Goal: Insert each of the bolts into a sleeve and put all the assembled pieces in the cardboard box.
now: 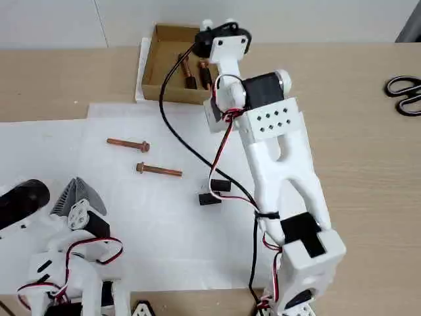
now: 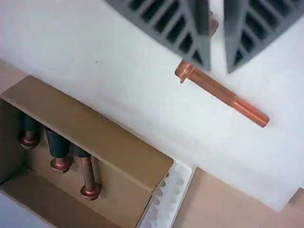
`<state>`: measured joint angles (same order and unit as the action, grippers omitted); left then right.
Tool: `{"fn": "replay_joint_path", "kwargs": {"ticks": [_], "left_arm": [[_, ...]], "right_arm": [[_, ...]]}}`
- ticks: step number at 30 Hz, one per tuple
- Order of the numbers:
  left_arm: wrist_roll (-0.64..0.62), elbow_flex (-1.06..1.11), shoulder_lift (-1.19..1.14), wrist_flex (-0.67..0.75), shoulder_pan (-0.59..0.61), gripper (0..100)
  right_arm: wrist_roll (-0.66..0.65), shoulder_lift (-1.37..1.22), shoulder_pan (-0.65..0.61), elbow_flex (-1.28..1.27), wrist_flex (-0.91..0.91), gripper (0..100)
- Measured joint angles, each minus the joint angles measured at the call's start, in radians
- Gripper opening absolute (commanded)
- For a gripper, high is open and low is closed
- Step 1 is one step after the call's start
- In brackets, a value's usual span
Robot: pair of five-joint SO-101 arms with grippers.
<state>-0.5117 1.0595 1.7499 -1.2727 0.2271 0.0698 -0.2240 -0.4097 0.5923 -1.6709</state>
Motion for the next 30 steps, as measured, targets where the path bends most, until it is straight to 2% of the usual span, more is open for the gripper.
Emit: {"fn": "replay_joint_path", "kwargs": {"ticks": [6, 10, 15, 23, 30], "left_arm": [[0.0, -0.046, 0.0, 0.0, 0.0, 1], [0.0, -0.048, 0.0, -0.003, 0.0, 1], [0.0, -0.048, 0.0, -0.003, 0.0, 1], [0.0, -0.048, 0.0, -0.003, 0.0, 1], [0.0, -0.048, 0.0, -0.003, 0.0, 1]], "right_arm": [[-0.21, 0.054, -0.051, -0.221, 0.0, 0.8], [-0.27, 0.129, -0.051, -0.315, 0.0, 1.3], [-0.336, 0.189, -0.055, -0.397, 0.0, 9.8], [-0.528, 0.192, -0.055, -0.476, 0.04, 10.5], [-0.617, 0.192, -0.054, -0.605, 0.16, 10.5]]}}
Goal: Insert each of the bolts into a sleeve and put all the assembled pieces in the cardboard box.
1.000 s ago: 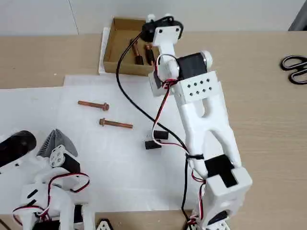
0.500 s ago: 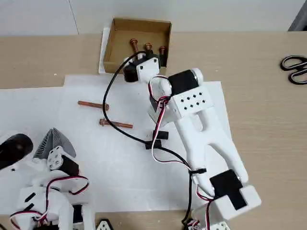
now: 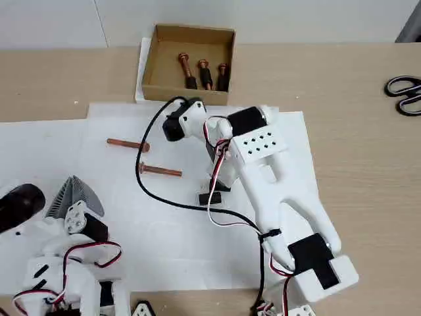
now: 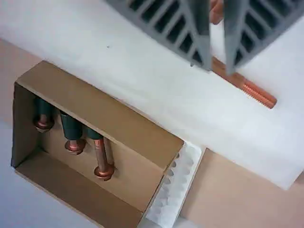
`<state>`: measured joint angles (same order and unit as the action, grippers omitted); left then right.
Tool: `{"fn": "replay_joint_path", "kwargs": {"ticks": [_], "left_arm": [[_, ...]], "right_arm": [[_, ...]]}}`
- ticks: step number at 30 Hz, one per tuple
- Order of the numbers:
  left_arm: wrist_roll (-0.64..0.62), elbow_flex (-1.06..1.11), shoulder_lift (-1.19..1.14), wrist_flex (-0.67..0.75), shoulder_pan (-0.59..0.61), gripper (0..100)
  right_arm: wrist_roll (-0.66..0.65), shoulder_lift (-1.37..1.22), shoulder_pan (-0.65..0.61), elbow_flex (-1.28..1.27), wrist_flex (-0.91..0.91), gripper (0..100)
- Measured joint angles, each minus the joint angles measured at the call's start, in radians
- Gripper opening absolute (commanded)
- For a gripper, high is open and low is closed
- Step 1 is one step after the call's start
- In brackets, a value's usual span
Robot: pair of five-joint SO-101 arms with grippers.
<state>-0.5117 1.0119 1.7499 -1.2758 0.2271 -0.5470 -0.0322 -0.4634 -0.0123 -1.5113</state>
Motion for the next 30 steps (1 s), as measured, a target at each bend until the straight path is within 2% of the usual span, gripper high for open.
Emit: {"fn": "replay_joint_path", "kwargs": {"ticks": [16, 30], "left_arm": [[0.0, 0.0, 0.0, 0.0, 0.0, 1], [0.0, 0.0, 0.0, 0.0, 0.0, 1]], "right_arm": [[-0.057, 0.0, -0.04, -0.218, 0.218, 10.5], [-0.227, -0.078, -0.041, -0.235, 0.29, 10.5]]}}
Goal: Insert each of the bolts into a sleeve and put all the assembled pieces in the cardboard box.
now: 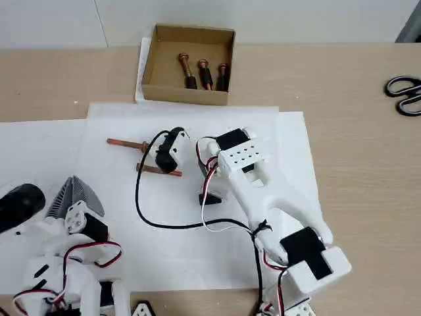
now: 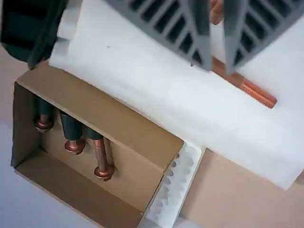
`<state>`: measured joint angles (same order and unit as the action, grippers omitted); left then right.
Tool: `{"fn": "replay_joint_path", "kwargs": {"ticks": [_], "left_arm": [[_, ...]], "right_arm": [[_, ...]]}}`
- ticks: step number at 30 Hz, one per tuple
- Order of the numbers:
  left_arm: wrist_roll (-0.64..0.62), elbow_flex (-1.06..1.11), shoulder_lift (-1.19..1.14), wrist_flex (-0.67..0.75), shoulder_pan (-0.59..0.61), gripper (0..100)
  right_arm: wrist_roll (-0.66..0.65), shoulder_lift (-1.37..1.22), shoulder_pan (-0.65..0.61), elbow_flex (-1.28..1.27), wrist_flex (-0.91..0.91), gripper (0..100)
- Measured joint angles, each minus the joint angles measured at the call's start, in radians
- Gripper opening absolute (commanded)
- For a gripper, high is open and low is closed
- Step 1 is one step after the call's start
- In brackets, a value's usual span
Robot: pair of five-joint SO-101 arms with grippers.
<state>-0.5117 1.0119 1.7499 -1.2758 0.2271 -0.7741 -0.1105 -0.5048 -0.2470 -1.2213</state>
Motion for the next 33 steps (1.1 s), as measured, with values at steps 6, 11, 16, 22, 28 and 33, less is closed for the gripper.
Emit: {"fn": "replay_joint_path", "kwargs": {"ticks": [6, 11, 16, 22, 28, 33], "left_arm": [[0.0, 0.0, 0.0, 0.0, 0.0, 1], [0.0, 0.0, 0.0, 0.0, 0.0, 1], [0.0, 0.0, 0.0, 0.0, 0.0, 1], [0.0, 0.0, 0.0, 0.0, 0.0, 1], [0.0, 0.0, 0.0, 0.0, 0.0, 1], [0.0, 0.0, 0.0, 0.0, 0.0, 1]], "right_arm": [[-0.038, -0.009, 0.002, 0.002, 0.002, 10.3], [-0.087, -0.021, 0.002, 0.003, 0.002, 10.2], [-0.127, -0.084, 0.003, 0.015, 0.003, 10.2], [-0.133, -0.146, 0.003, 0.018, 0.005, 10.4], [-0.133, -0.147, 0.003, 0.018, 0.005, 10.2], [-0.133, -0.15, 0.003, 0.018, 0.009, 8.1]]}}
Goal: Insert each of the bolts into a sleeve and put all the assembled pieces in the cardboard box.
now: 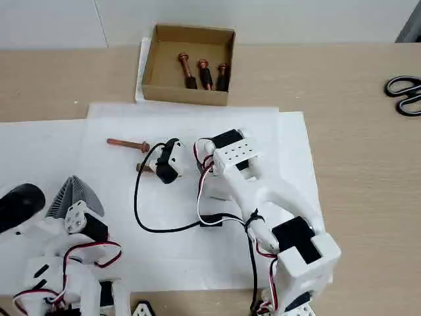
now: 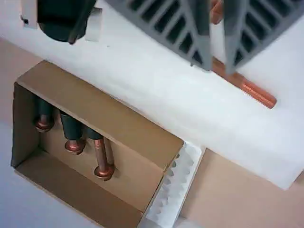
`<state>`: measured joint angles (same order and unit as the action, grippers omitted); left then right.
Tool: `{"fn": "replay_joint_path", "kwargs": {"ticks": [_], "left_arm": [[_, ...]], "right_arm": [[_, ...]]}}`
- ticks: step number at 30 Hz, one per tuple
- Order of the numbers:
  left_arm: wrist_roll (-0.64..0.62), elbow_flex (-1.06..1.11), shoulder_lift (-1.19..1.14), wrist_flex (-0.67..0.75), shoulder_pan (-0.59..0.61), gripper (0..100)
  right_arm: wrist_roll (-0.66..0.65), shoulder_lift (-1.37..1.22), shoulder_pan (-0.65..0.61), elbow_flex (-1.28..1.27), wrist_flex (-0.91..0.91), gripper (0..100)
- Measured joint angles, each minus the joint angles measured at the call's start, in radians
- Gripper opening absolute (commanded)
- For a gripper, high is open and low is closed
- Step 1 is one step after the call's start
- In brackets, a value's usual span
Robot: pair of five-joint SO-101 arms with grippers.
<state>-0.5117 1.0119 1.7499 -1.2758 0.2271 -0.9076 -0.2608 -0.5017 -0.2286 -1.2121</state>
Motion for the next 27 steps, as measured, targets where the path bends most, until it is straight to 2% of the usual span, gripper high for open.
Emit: {"fn": "replay_joint_path", "kwargs": {"ticks": [2, 11, 16, 22, 27], "left_arm": [[0.0, 0.0, 0.0, 0.0, 0.0, 1], [0.0, 0.0, 0.0, 0.0, 0.0, 1], [0.0, 0.0, 0.0, -0.021, 0.0, 1], [0.0, 0.0, 0.0, -0.026, 0.0, 1], [0.0, 0.0, 0.0, -0.026, 0.0, 1]], "right_arm": [[0.0, -0.003, 0.0, 0.0, 0.0, 0.9], [0.0, -0.005, 0.002, 0.026, -0.006, 1.1], [0.037, 0.031, -0.006, 0.097, -0.11, 1.0], [0.118, 0.178, -0.009, 0.203, -0.233, 0.9], [0.25, 0.301, -0.005, 0.232, -0.328, 0.9]]}}
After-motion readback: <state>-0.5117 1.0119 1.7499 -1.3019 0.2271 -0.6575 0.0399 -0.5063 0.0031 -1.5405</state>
